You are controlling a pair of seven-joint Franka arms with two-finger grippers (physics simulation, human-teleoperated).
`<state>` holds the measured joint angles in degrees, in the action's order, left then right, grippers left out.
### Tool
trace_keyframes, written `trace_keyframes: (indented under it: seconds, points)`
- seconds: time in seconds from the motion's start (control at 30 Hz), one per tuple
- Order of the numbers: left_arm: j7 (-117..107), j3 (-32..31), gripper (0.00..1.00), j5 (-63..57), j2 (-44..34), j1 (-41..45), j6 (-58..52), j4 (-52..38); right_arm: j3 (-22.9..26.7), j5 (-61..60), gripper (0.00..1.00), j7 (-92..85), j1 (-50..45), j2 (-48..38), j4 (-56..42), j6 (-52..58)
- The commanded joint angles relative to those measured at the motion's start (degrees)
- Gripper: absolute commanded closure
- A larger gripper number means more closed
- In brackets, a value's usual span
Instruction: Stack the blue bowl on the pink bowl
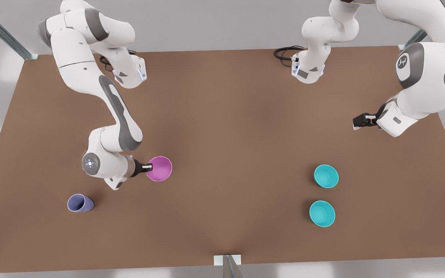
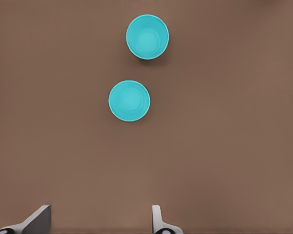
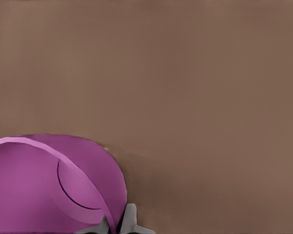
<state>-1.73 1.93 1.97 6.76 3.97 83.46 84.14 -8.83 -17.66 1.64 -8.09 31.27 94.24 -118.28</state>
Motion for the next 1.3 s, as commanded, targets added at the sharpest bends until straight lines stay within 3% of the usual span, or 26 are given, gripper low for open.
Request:
trace_keyframes:
  seconds: [0.0,0.1,0.27,0.3,0.33,0.37,0.47,0.53,0.63,0.7,0.77,0.87,1.0,1.1,1.27]
  points:
    - [0.3,0.0,0.00,0.0,-0.1,0.1,-0.8,0.0,0.0,-8.4,0.79,21.5,-5.3,4.9,-6.2,-3.7]
    - [0.2,0.0,0.00,0.0,0.0,0.0,-0.8,0.0,0.0,-9.3,0.79,27.2,-12.6,16.3,-13.9,-17.6]
    - [-0.2,0.0,0.00,0.0,0.2,0.1,-1.0,0.0,0.0,-9.7,0.79,30.0,-15.9,22.5,-19.7,-21.0]
    - [-0.4,0.0,0.00,0.0,0.2,0.0,-1.0,0.0,0.0,-9.7,0.59,29.7,-15.9,22.5,-19.7,-21.0]
    - [-0.4,0.0,0.00,0.0,0.3,0.0,-1.0,0.0,0.0,-9.6,0.06,29.2,-15.9,22.6,-19.6,-21.1]
    - [-0.4,0.0,0.00,0.0,0.3,0.0,-1.0,0.0,0.0,-9.6,0.00,28.9,-15.9,22.6,-19.6,-21.2]
    - [-0.5,0.0,0.00,0.0,0.3,0.1,-1.4,0.1,0.0,-9.5,0.00,29.3,-15.9,21.1,-19.6,-21.0]
    - [-0.2,-0.1,0.00,0.2,2.4,0.0,-1.0,0.1,0.4,-9.3,0.00,29.7,-14.1,13.8,-17.1,-16.9]
    - [-0.5,0.8,0.00,3.2,12.3,-0.4,6.1,0.0,6.0,-1.7,0.00,28.2,0.6,3.3,-15.1,22.2]
    - [-0.6,2.4,0.00,4.7,18.0,-1.6,11.3,0.0,9.4,14.6,0.00,17.9,7.2,1.4,-19.3,34.8]
    - [-0.3,2.6,0.00,4.8,19.5,-1.9,13.5,0.0,10.3,20.8,0.00,13.4,10.3,-9.2,-15.8,36.0]
    - [1.8,3.0,0.00,6.4,21.5,-4.6,28.4,5.8,12.5,23.8,0.00,-0.1,10.1,-22.0,-11.9,39.1]
    - [1.8,3.0,0.00,10.5,22.2,-4.9,37.8,13.0,12.4,23.4,0.00,-6.5,9.8,-25.1,-10.8,39.2]
    - [11.8,2.8,0.00,10.5,26.8,-4.9,46.6,14.7,12.4,23.4,0.00,-6.5,9.9,-25.0,-10.8,39.4]
    - [23.6,2.8,0.00,12.3,28.7,-6.1,48.9,17.3,12.5,22.6,0.00,-6.4,10.0,-24.9,-10.8,39.8]
